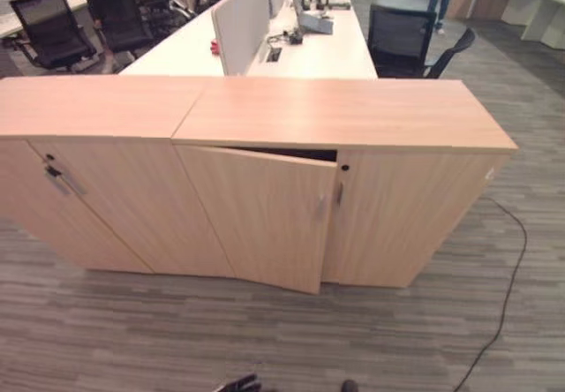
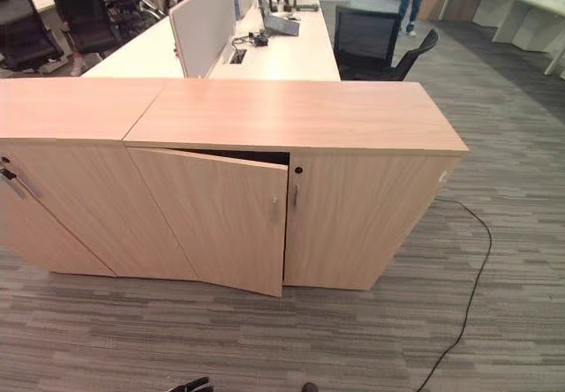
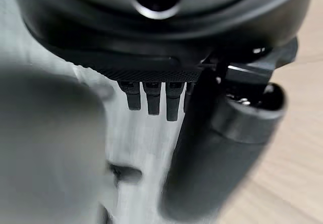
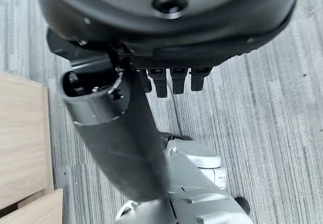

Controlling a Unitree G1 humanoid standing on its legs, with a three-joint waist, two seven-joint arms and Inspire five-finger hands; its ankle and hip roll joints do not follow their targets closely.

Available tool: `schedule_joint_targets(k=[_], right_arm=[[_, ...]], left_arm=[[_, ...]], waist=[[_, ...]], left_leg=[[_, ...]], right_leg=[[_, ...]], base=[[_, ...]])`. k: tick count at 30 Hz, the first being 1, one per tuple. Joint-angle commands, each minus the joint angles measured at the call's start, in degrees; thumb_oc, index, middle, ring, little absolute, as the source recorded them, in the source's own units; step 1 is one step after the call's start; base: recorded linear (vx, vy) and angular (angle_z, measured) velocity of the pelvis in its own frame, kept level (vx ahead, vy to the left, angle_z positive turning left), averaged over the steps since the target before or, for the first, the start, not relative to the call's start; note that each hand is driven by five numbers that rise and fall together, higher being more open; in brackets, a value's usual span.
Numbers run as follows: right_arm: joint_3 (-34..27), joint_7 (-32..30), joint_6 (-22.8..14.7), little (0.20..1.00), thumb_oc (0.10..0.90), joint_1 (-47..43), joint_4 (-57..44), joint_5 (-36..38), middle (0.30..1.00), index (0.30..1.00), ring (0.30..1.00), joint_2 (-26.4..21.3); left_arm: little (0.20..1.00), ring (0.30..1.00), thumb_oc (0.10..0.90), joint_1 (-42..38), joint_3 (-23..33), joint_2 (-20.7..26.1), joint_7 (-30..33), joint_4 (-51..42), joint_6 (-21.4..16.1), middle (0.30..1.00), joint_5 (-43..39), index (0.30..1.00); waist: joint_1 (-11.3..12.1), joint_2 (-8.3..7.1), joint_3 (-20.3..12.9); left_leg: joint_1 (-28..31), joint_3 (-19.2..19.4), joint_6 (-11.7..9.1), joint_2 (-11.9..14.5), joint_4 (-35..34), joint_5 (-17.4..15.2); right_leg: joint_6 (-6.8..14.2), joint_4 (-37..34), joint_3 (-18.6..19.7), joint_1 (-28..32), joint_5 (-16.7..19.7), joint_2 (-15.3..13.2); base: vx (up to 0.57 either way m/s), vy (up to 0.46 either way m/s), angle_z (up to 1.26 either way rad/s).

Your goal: Put the empty folder in the office cabinet

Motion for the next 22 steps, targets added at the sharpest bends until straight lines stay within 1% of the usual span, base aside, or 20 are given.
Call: schedule_joint_targets(k=[1, 3, 4, 5, 6, 7, 9, 11, 12, 13, 15, 16, 18, 19, 22], right_arm=[[-0.48, -0.35, -0.53, 0.900, 0.800, -3.76, 4.85, -0.19, 0.900, 0.900, 0.900, -1.97], [-1.73, -0.77, -0.66, 0.900, 0.800, -4.65, 5.74, 1.12, 0.900, 0.900, 0.900, -3.63], [-2.29, -1.05, -0.74, 0.900, 0.800, -5.21, 6.07, 1.61, 0.900, 0.900, 0.900, -4.33], [-2.76, -1.41, -0.80, 0.900, 0.800, -5.66, 6.41, 2.10, 0.900, 0.900, 0.900, -4.89], [-2.92, -1.68, -0.85, 0.900, 0.800, -6.15, 6.91, 2.32, 0.900, 0.900, 0.900, -5.26], [-3.08, -1.88, -0.81, 0.900, 0.800, -6.36, 7.22, 2.13, 0.900, 0.900, 0.900, -5.45], [-3.60, -1.88, -0.43, 0.900, 0.800, -6.64, 7.54, 1.57, 0.900, 0.900, 0.900, -6.44], [-4.05, -2.21, -0.25, 0.900, 0.800, -7.18, 7.54, 1.26, 0.900, 0.900, 0.900, -7.32], [-4.25, -2.78, -0.40, 0.900, 0.800, -7.57, 7.27, 1.29, 0.900, 0.900, 0.900, -7.90], [-4.16, -2.93, -0.30, 0.900, 0.800, -8.04, 7.24, 1.33, 0.900, 0.900, 0.900, -7.90], [-4.61, -3.20, -0.48, 0.900, 0.800, -8.40, 7.42, 1.30, 0.900, 0.900, 0.900, -8.40], [-5.28, -3.64, -0.34, 0.900, 0.800, -8.57, 7.27, 1.77, 0.900, 0.900, 0.900, -8.76], [-5.01, -3.36, 0.05, 0.900, 0.800, -8.44, 7.48, 1.30, 0.900, 0.900, 0.900, -8.46], [-5.08, -2.61, 0.22, 0.900, 0.800, -8.17, 7.43, 1.02, 0.900, 0.900, 0.900, -9.46], [-4.75, -2.84, 0.14, 0.900, 0.800, -8.49, 7.49, -0.08, 0.900, 0.900, 0.900, -10.38]], left_arm=[[0.900, 0.900, 0.800, 1.63, -0.59, -1.09, 0.68, -2.58, -0.99, 0.900, 2.55, 0.900], [0.900, 0.900, 0.800, 2.94, 0.35, -0.81, 1.13, -4.23, -1.45, 0.900, 1.40, 0.900], [0.900, 0.900, 0.800, 3.61, 0.55, -0.76, 1.36, -5.74, -1.84, 0.900, 0.56, 0.900], [0.900, 0.900, 0.800, 4.29, 0.69, -0.97, 1.70, -7.42, -2.17, 0.900, -0.65, 0.900], [0.900, 0.900, 0.800, 4.69, 0.67, -0.99, 1.97, -8.99, -2.28, 0.900, -1.23, 0.900], [0.900, 0.900, 0.800, 5.14, 0.81, -1.00, 2.26, -10.12, -2.40, 0.900, -1.52, 0.900], [0.900, 0.900, 0.800, 6.42, 0.86, -0.82, 2.32, -12.36, -2.58, 0.900, -1.74, 0.900], [0.900, 0.900, 0.800, 7.97, 0.35, -0.30, 2.33, -15.43, -3.20, 0.900, -1.81, 0.900], [0.900, 0.900, 0.800, 8.39, -0.45, 0.23, 2.51, -17.37, -3.86, 0.900, -0.79, 0.900], [0.900, 0.900, 0.800, 8.89, -1.04, 0.31, 2.68, -18.74, -4.11, 0.900, 0.31, 0.900], [0.900, 0.900, 0.800, 9.23, -0.80, 0.82, 3.34, -18.76, -4.17, 0.900, 1.79, 0.900], [0.900, 0.900, 0.800, 8.16, 0.54, -0.59, 4.23, -12.79, -3.54, 0.900, 0.69, 0.900], [0.900, 0.900, 0.800, 7.14, 0.65, -1.14, 4.38, -11.03, -3.45, 0.900, 0.03, 0.900], [0.900, 0.900, 0.800, 6.65, 0.57, -1.15, 4.51, -11.05, -3.64, 0.900, -0.15, 0.900], [0.900, 0.900, 0.800, 5.29, -1.03, -0.43, 4.81, -12.93, -4.52, 0.900, 1.56, 0.900]], waist=[[0.37, -1.09, 1.73], [1.10, -1.03, 2.50], [1.68, -0.82, 3.01], [2.54, -0.70, 3.96], [3.15, -0.68, 4.52], [3.70, -0.79, 4.75], [4.68, -0.70, 5.00], [5.77, -0.44, 5.75], [6.19, -0.18, 6.48], [6.53, 0.09, 6.57], [7.00, 0.76, 5.96], [5.85, 1.54, 2.90], [5.42, 1.67, 2.37], [5.12, 1.65, 2.19], [4.39, 1.36, 1.76]], left_leg=[[-2.23, -2.52, -4.70, 4.51, 5.23, -0.80], [-3.27, -3.58, -4.82, 4.95, 9.11, -0.97], [-4.00, -4.63, -4.99, 4.97, 11.10, -0.08], [-5.46, -6.77, -4.82, 4.16, 12.64, 0.70], [-7.22, -9.00, -4.45, 2.76, 12.87, 0.48], [-8.50, -10.50, -4.12, 1.41, 12.36, -0.08], [-11.41, -12.84, -3.65, -0.81, 11.00, 0.57], [-14.98, -15.05, -3.54, -3.11, 10.75, 2.59], [-17.20, -15.53, -3.62, -3.70, 10.71, 4.47], [-16.89, -15.53, -3.61, -3.65, 9.91, 4.93], [-13.37, -15.13, -3.15, -2.69, 4.90, 5.48], [-8.30, -14.61, -2.75, -2.76, -1.56, 6.08], [-7.47, -14.28, -2.58, -2.99, -1.67, 5.57], [-6.87, -14.05, -2.50, -3.04, -1.67, 5.21], [-5.94, -13.53, -2.21, -3.12, -1.67, 4.32]], right_leg=[[4.57, 0.99, 1.82, 3.55, -8.23, -0.20], [3.56, 1.28, 1.38, 4.55, -9.01, 0.36], [3.20, 1.34, 1.17, 5.08, -9.43, 0.67], [2.89, 1.37, 1.37, 5.27, -9.69, 0.78], [2.82, 1.32, 1.19, 5.47, -10.01, 0.75], [2.98, 1.17, 1.18, 5.67, -10.17, 0.51], [3.34, 1.04, 1.41, 6.11, -10.25, 0.12], [3.18, 1.15, 2.22, 6.70, -10.41, 0.07], [3.05, 1.09, 2.69, 7.08, -10.60, 0.18], [2.87, 1.33, 3.17, 7.03, -10.71, 0.36], [2.93, 1.18, 3.48, 7.33, -10.66, 1.00], [3.70, 0.40, 3.86, 6.89, -10.42, 1.00], [3.99, 0.40, 4.24, 7.35, -10.50, 0.69], [4.14, 0.40, 4.50, 7.78, -10.55, 0.49], [4.56, 0.40, 5.21, 8.20, -10.49, -0.07]], base=[[0.03, -0.156, -0.06], [0.02, -0.133, 0.03], [-0.01, -0.097, 0.13], [-0.02, -0.067, 0.06], [-0.02, -0.051, 0.04], [0.00, 0.000, 0.00], [0.07, 0.016, 0.04], [0.05, 0.042, -0.07], [0.01, 0.046, -0.21], [0.02, 0.050, -0.60], [0.10, 0.099, -0.95], [0.17, 0.160, -0.35], [0.11, 0.107, 0.13], [0.05, 0.049, -0.02], [0.04, 0.050, -0.26]])
